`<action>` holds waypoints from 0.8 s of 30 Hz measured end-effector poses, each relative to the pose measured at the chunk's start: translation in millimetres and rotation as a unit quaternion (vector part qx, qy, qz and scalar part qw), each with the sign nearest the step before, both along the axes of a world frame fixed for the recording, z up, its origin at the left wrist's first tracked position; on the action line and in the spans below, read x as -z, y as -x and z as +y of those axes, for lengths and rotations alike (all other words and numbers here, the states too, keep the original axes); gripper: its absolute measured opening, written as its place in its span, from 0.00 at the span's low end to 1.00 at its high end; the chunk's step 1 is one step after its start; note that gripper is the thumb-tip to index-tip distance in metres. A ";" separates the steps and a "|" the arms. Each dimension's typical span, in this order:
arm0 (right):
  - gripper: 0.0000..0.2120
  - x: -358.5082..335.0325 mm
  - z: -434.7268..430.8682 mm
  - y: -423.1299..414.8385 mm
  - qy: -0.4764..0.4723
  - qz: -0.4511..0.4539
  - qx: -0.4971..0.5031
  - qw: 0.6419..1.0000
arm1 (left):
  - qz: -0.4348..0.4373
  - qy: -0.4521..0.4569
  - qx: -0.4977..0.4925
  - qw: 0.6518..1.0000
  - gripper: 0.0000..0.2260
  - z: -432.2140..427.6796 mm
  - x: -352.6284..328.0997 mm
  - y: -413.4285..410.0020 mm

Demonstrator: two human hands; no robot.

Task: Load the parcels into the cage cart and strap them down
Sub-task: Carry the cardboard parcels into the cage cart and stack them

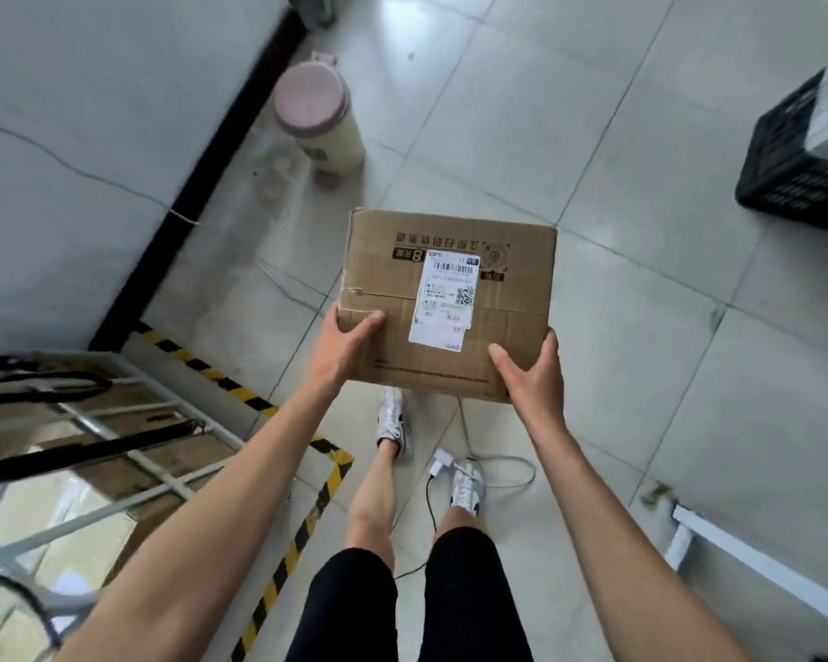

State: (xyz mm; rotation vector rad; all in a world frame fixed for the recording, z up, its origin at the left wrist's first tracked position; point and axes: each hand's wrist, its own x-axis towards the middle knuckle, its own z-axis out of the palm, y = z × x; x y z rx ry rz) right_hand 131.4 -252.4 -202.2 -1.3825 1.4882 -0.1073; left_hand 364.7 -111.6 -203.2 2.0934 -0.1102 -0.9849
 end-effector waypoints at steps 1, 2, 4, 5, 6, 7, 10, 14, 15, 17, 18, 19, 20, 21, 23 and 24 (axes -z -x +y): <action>0.46 -14.8 6.9 -2.7 0.009 -0.016 -0.012 1.000 | -0.020 -0.002 -0.010 1.000 0.33 12.3 -19.8 3.6; 0.46 -36.0 15.6 -7.4 0.021 -0.032 -0.034 0.999 | -0.043 -0.008 -0.028 0.999 0.34 29.9 -42.9 6.8; 0.45 -75.0 36.4 -19.6 0.041 -0.052 -0.081 0.995 | -0.077 -0.019 -0.068 0.995 0.34 68.1 -86.3 10.7; 0.45 -91.6 47.2 -27.1 0.050 -0.061 -0.103 0.992 | -0.093 -0.028 -0.087 0.991 0.33 86.3 -107.3 10.5; 0.45 -107.0 57.5 -34.4 0.055 -0.068 -0.123 0.989 | -0.107 -0.040 -0.102 0.988 0.33 103.8 -123.0 8.5; 0.44 -122.9 70.2 -45.0 0.062 -0.078 -0.152 0.983 | -0.123 -0.046 -0.125 0.983 0.33 125.9 -142.9 6.7; 0.44 -166.7 114.9 -77.6 0.063 -0.099 -0.246 0.962 | -0.158 -0.066 -0.198 0.965 0.38 199.2 -192.8 2.3; 0.45 -204.3 189.0 -118.4 0.051 -0.148 -0.351 0.923 | -0.195 -0.063 -0.295 0.933 0.34 296.8 -248.2 16.3; 0.44 -211.7 211.8 -127.3 0.050 -0.156 -0.376 0.912 | -0.206 -0.067 -0.320 0.922 0.31 323.4 -258.7 23.1; 0.40 -224.9 255.7 -139.5 0.048 -0.173 -0.417 0.891 | -0.215 -0.092 -0.365 0.901 0.28 374.2 -270.8 39.8; 0.38 -229.6 279.7 -143.9 0.049 -0.178 -0.439 0.879 | -0.214 -0.103 -0.388 0.891 0.28 400.9 -275.5 50.2; 0.38 -232.4 305.0 -147.0 0.048 -0.185 -0.459 0.868 | -0.212 -0.114 -0.408 0.881 0.29 430.3 -275.5 60.5; 0.39 -233.1 328.6 -148.7 0.043 -0.183 -0.475 0.860 | -0.211 -0.124 -0.424 0.872 0.31 454.9 -276.4 72.2; 0.41 -230.5 348.7 -148.8 0.039 -0.181 -0.490 0.852 | -0.204 -0.136 -0.440 0.864 0.33 475.2 -276.0 82.9; 0.43 -228.7 396.4 -143.7 0.028 -0.167 -0.523 0.835 | -0.193 -0.153 -0.463 0.851 0.35 521.6 -274.2 107.6; 0.44 -226.0 419.3 -139.4 0.021 -0.158 -0.538 0.828 | -0.185 -0.157 -0.473 0.847 0.35 543.7 -272.2 118.8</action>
